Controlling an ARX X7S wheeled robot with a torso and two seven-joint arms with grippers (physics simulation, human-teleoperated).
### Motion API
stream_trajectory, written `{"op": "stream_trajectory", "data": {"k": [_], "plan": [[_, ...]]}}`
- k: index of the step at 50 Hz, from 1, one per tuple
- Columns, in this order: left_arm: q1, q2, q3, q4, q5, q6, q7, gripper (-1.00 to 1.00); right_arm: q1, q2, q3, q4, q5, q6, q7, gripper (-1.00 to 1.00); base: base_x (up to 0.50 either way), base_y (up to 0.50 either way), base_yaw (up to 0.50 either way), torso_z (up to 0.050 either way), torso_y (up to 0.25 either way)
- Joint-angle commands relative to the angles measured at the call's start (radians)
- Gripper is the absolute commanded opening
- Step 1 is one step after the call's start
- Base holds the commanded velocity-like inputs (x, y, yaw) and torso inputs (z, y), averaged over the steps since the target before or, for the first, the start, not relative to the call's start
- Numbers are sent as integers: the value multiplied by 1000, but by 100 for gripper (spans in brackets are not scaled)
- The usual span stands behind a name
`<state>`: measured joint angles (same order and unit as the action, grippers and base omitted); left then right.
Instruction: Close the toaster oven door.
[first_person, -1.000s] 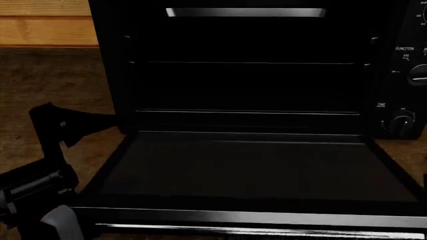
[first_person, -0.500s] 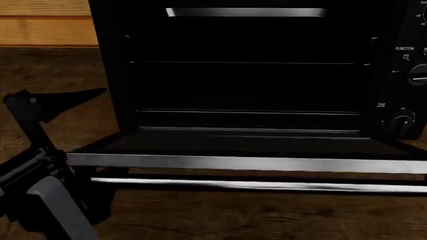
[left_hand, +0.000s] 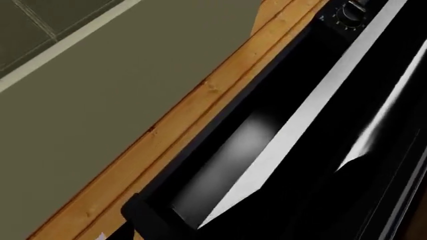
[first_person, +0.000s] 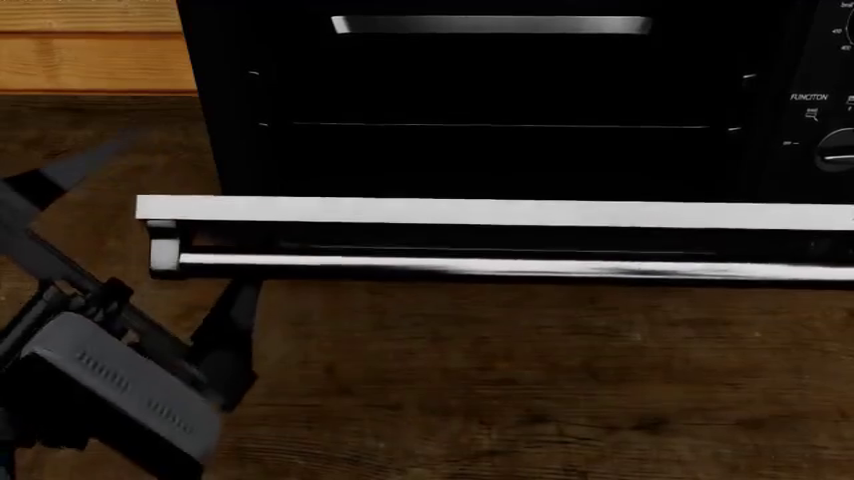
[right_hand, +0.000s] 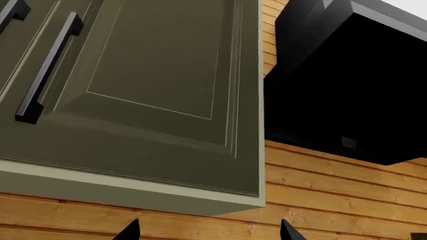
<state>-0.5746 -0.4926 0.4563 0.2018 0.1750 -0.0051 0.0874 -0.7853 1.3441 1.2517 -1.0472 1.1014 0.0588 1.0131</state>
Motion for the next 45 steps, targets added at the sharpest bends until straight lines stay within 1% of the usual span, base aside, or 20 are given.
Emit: {"op": "stream_trajectory", "data": {"k": [1,4,7,11,19,26,38,45], "plan": [[21,84,-67,106,33,-154,-170,100,1,-24,-9,0,-10,-12,-18,100,0,0,0,0,0],[23,116,-78,114,29,-215,-188,100,1,-28,-14,0,-14,-17,-20,100,0,0,1,3,3],[19,160,-91,121,18,-306,-200,100,1,-31,-23,0,-22,-23,-20,100,0,0,2,0,0],[6,197,-105,127,-6,-380,-200,100,1,-37,-32,0,-29,-30,-22,100,0,0,2,0,2],[-27,223,-113,110,-25,-446,-194,100,1,-37,-34,0,-31,-36,-20,100,0,0,2,0,0],[-83,256,-94,45,-31,-453,-193,100,1,-38,1,0,-4,-20,-30,100,0,0,1,0,0],[-159,284,-67,-49,-41,-460,-177,100,1,-58,12,0,-1,-21,-46,100,0,0,0,0,0],[-209,305,-52,-132,-29,-449,-196,100,1,-57,9,0,-3,-22,-42,100,0,0,0,0,0]]}}
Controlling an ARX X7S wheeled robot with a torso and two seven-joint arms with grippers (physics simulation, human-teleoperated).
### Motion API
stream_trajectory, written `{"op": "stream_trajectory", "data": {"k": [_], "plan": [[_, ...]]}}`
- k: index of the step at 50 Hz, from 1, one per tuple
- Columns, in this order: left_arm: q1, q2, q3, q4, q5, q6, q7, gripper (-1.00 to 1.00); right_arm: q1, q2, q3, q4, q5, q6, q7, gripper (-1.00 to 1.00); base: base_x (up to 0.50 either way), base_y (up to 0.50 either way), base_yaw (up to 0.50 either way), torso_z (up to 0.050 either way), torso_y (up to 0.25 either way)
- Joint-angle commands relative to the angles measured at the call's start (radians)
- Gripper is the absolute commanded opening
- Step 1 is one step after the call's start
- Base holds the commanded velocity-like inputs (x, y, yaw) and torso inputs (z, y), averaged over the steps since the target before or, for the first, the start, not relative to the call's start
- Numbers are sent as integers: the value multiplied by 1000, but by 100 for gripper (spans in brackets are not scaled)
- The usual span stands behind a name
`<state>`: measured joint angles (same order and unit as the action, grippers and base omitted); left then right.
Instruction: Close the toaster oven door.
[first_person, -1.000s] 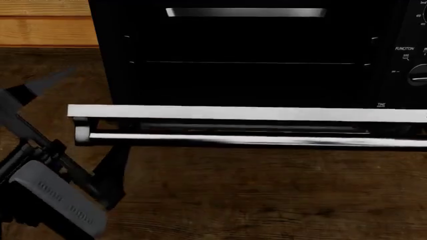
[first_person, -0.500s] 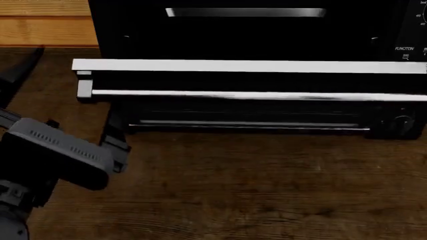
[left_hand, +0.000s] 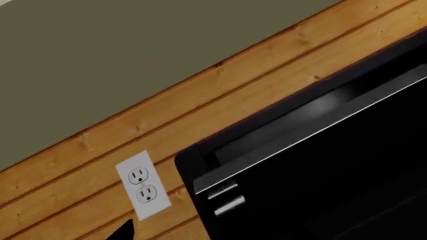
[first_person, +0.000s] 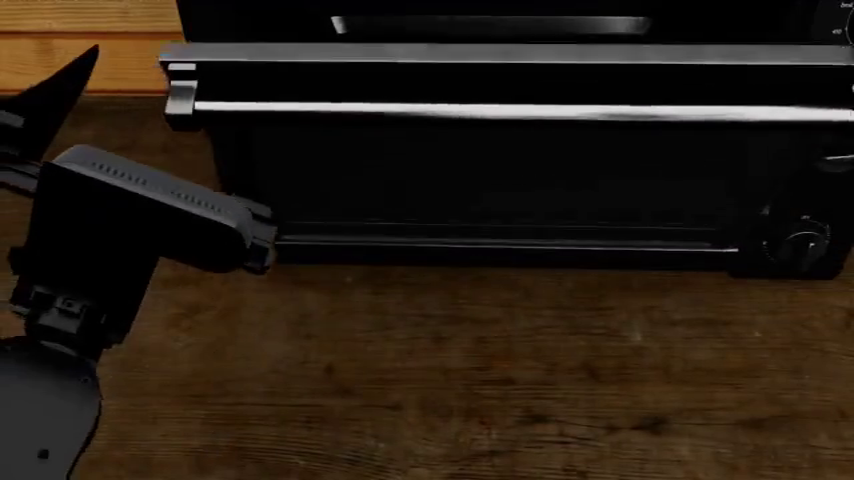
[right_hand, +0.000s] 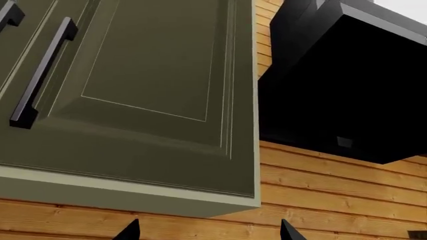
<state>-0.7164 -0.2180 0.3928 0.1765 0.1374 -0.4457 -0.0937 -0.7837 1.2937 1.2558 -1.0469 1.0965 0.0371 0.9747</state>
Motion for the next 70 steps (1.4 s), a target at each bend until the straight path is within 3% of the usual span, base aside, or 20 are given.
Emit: {"op": "stream_trajectory", "data": {"k": [1,39,54,59,64,70], "plan": [[-71,33,11,-111,10,-10,-18,100,-1,-8,3,0,0,-2,-5,100,0,0,0,0,0],[-337,140,98,-683,64,147,-156,100,-1,-51,11,0,1,-5,-43,100,0,0,0,0,0],[-508,210,177,-1087,58,325,-221,100,-1,-80,53,0,27,20,-69,100,15,-1,-3,1,0],[-568,216,258,-1200,-9,366,-259,100,-1,-77,58,0,31,24,-69,100,43,-6,-14,6,0],[-666,218,508,-1373,-245,423,-336,100,-1,-86,61,0,31,27,-76,100,48,-5,-14,5,0],[-724,218,770,-1435,-499,425,-393,100,-1,-122,60,0,24,26,-103,100,48,-7,-13,7,0]]}}
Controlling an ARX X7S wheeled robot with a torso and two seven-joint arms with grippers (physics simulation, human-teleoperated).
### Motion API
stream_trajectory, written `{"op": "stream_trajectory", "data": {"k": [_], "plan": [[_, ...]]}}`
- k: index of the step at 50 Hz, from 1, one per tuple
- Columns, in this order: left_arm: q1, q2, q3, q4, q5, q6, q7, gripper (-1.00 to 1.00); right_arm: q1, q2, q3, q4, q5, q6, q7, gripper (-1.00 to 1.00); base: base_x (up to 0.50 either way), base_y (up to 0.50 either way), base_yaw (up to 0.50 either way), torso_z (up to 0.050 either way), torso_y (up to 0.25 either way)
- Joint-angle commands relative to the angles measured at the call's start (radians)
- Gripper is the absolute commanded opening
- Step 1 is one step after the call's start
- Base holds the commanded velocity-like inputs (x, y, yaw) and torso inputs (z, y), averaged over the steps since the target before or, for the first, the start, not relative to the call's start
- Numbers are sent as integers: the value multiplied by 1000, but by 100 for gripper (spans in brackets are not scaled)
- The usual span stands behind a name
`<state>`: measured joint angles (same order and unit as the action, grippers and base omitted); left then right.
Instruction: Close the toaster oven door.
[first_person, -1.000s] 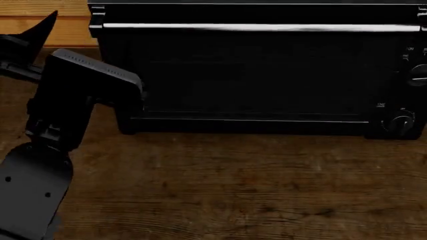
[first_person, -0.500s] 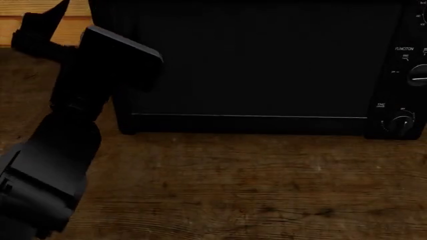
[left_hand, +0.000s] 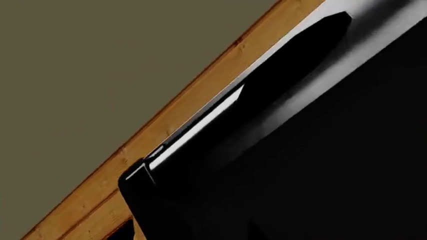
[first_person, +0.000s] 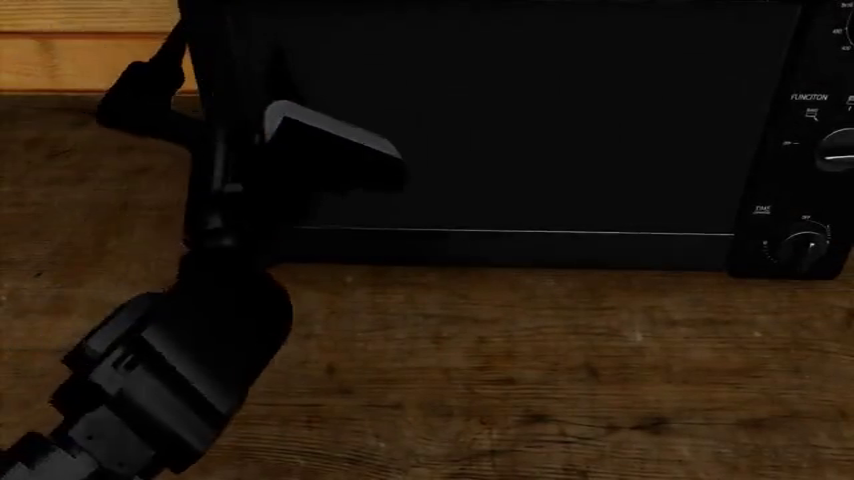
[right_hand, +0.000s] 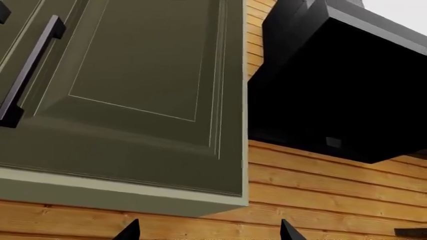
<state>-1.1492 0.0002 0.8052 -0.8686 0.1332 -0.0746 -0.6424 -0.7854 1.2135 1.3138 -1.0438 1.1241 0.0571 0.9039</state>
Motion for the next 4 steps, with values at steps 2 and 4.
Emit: {"op": "stream_trajectory", "data": {"k": [2,4], "plan": [[-317,0,421,-409,-549,47,148,100,1,-64,19,-3,5,14,-53,100,45,-6,-10,5,0],[-334,0,466,-423,-592,39,145,100,1,-69,23,-3,6,17,-56,100,43,0,-9,5,0]]}}
